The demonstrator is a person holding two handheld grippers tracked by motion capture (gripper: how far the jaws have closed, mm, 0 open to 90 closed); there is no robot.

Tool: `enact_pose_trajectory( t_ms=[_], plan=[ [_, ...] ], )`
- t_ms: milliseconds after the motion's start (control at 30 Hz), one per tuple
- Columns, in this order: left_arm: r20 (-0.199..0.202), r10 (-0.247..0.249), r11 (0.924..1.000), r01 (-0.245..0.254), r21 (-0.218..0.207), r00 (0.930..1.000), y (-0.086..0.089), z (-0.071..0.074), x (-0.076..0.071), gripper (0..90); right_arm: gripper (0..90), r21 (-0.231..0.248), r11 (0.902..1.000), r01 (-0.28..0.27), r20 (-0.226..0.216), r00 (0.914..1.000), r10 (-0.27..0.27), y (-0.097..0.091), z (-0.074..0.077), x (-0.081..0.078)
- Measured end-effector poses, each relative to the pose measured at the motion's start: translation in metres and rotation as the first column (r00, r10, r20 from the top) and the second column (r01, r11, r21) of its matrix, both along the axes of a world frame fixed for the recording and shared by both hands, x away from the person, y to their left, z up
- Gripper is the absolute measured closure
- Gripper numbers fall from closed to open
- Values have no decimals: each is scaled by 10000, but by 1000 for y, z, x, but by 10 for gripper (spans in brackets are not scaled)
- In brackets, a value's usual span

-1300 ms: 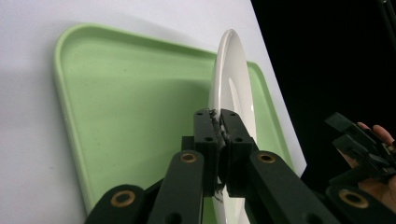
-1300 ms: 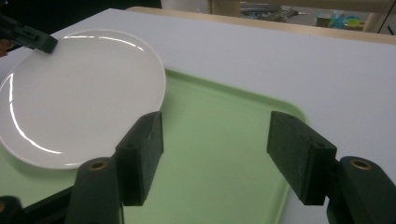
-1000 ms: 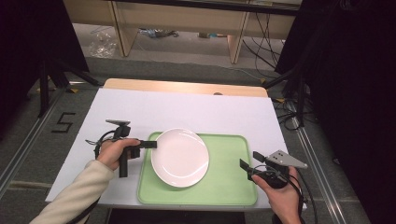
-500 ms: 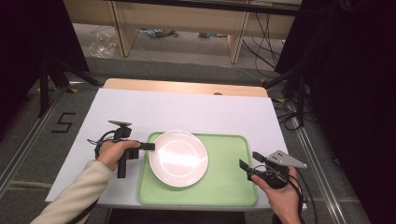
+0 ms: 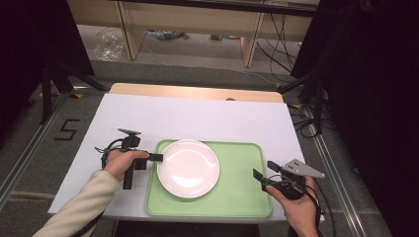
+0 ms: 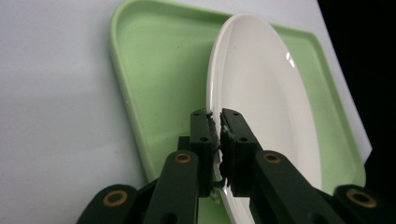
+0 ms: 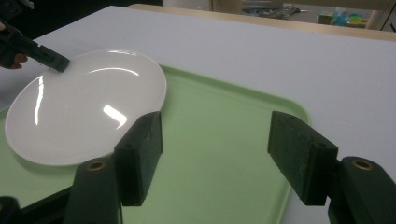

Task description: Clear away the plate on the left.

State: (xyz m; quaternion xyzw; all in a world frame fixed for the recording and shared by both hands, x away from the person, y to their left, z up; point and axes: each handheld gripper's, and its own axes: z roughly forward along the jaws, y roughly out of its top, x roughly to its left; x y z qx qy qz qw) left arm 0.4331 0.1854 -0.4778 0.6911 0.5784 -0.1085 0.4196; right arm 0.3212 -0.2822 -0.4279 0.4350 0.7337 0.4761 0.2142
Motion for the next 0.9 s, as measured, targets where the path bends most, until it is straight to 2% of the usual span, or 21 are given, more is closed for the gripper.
enact_pose_trajectory(
  t_ms=[167,200,300,333,367,400,433,467,500,533,600,633,667,700,767,833,900],
  plan=[
    [67,-74,9995,72,313,10000,-1,-1,0,808,363,17,10000,-1,29,10000,1,0,0,0],
    [226,-38,9987,26,517,9997,0,-1,0,805,362,12,10000,3,29,10000,-4,0,0,0],
    [420,63,9994,-77,350,9991,3,3,-1,791,359,14,10000,-9,24,10000,9,0,0,0],
    [595,-39,9994,19,344,9982,3,3,-1,771,358,44,10000,4,-73,10000,-4,0,0,0],
    [941,-108,9990,65,451,9955,4,6,-2,737,357,54,10000,1,-73,10000,0,0,0,0],
    [941,-108,9990,65,451,9955,4,6,-2,717,356,25,10000,4,28,10000,-5,0,0,0],
    [1233,-190,9988,134,464,9922,4,8,-4,690,355,35,10000,-2,23,10000,2,0,0,0],
    [1233,-190,9988,134,464,9922,4,8,-4,655,355,35,10000,-2,23,10000,2,0,0,0],
    [1734,-152,9985,59,539,9847,3,11,-6,614,352,-180,9998,31,-278,9996,-36,-2,3,-2],
    [1734,-152,9985,59,539,9847,3,11,-6,592,352,-183,9998,26,-275,9996,-31,-2,3,-2],
    [2279,-228,9982,95,595,9734,4,13,-8,560,352,-244,9997,31,-174,9998,-36,-2,2,-2],
    [2828,-272,9981,105,606,9588,5,17,-9,497,351,-197,9998,23,-282,9996,-28,-2,3,-2],
    [2828,-272,9981,105,606,9588,5,17,-9,466,351,-197,9998,23,-282,9996,-28,-2,3,-2],
    [3168,-232,9981,39,614,9482,5,19,-10,466,351,-196,9998,21,-287,9996,-27,-2,3,-2],
    [3551,-179,9976,-69,683,9346,6,22,-12,399,351,-190,9998,22,-286,9996,-27,-2,3,-2],
    [3967,-177,9971,-133,752,9178,7,24,-14,344,350,-192,9998,17,-287,9996,-23,-2,3,-2],
    [4135,193,9945,-601,859,9103,9,27,-16,283,350,-187,9998,18,-292,9996,-23,-2,2,-2]
  ],
)
